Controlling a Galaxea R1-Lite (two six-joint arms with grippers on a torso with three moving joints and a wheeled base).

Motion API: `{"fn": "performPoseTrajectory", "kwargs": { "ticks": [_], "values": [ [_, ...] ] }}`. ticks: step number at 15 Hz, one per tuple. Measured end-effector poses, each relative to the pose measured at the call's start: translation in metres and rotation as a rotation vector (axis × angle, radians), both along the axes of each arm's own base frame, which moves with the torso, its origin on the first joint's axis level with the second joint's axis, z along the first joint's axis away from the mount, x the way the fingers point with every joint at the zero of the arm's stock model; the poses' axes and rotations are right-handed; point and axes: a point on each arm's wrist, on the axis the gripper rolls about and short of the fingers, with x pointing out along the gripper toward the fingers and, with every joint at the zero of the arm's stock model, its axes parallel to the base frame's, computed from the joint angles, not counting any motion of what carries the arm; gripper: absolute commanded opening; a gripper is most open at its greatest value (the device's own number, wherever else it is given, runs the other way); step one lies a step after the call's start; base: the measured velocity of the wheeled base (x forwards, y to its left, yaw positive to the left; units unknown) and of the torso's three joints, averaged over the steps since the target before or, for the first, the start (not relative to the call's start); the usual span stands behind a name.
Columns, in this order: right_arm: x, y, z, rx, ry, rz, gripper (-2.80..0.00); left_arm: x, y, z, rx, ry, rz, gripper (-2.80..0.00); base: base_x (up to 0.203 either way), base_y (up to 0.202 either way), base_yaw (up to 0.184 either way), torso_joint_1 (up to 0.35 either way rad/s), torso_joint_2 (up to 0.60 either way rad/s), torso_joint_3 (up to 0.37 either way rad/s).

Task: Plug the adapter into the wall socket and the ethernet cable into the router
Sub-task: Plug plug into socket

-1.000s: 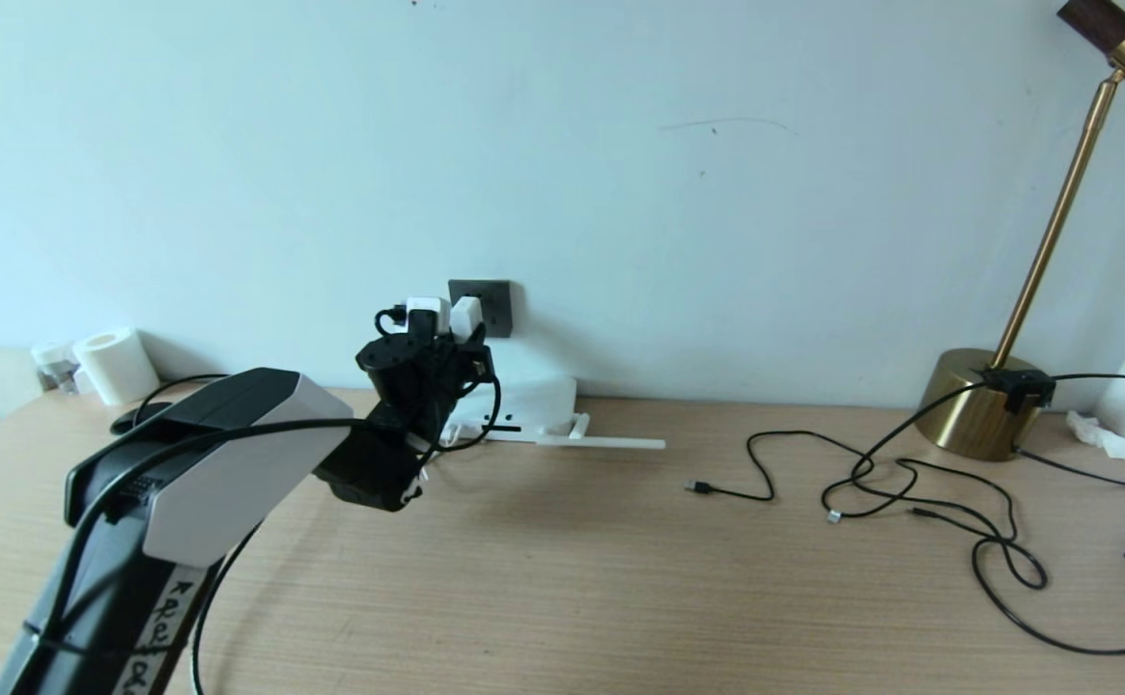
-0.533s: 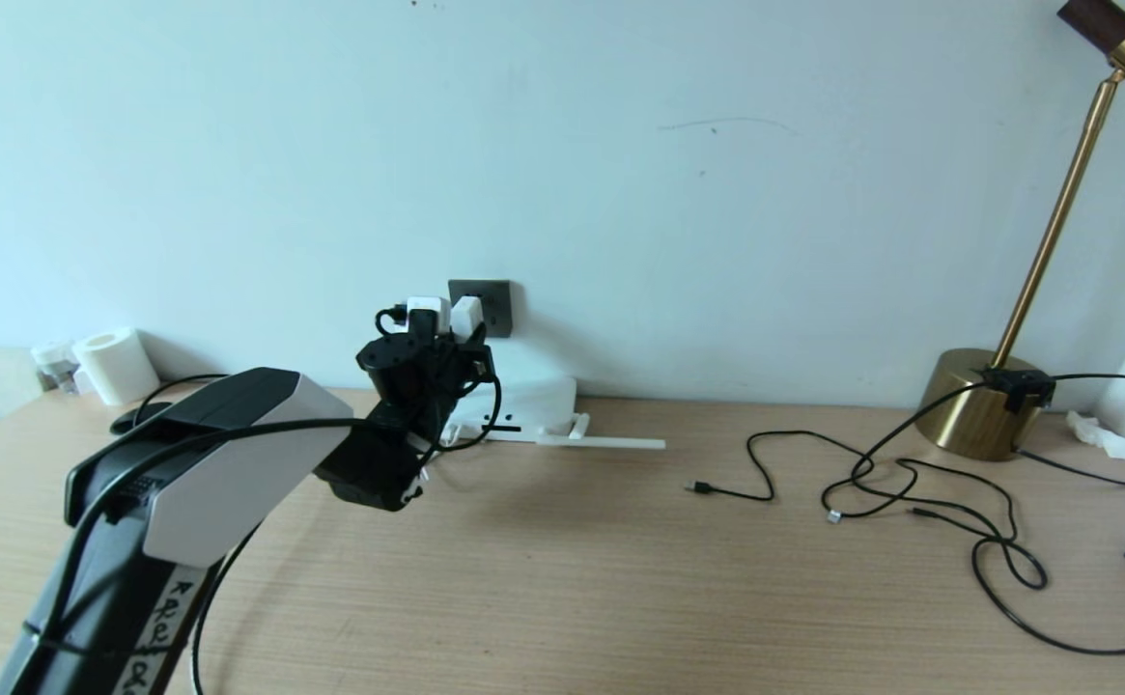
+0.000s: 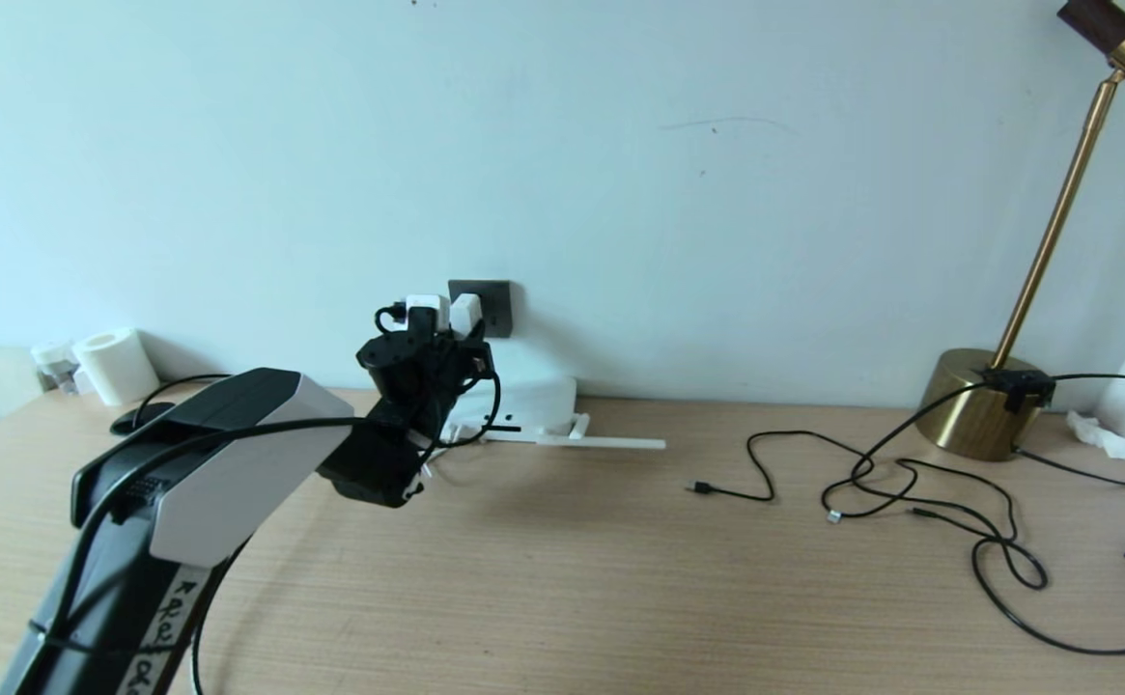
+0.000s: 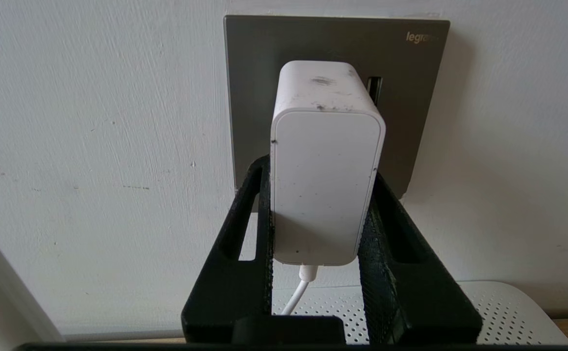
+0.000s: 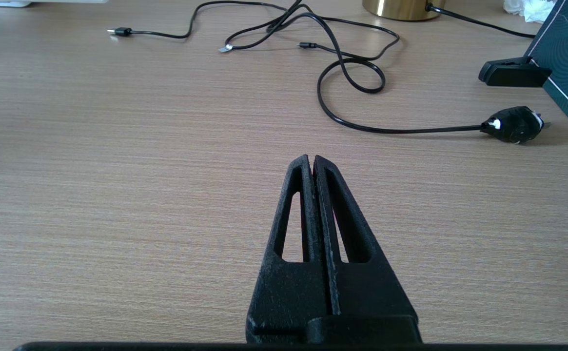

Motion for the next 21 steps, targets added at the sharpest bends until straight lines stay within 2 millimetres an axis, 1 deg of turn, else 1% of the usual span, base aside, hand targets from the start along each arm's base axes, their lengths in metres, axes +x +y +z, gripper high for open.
{"fn": "performPoseTrajectory", "kwargs": {
  "ticks": [13, 21],
  "values": [
    [0.0000, 0.0000, 0.0000, 0.000, 0.000, 0.000, -2.80, 0.0053, -0.0006, 0.0020, 0.005, 0.016, 0.002, -2.80, 0.000, 0.000, 0.000, 0.000, 0.00, 0.000],
    [0.0000, 0.0000, 0.0001, 0.000, -0.001, 0.000, -2.80, 0.0073, 0.0008, -0.0004, 0.005, 0.013, 0.004, -2.80, 0.000, 0.000, 0.000, 0.000, 0.00, 0.000]
  ]
}}
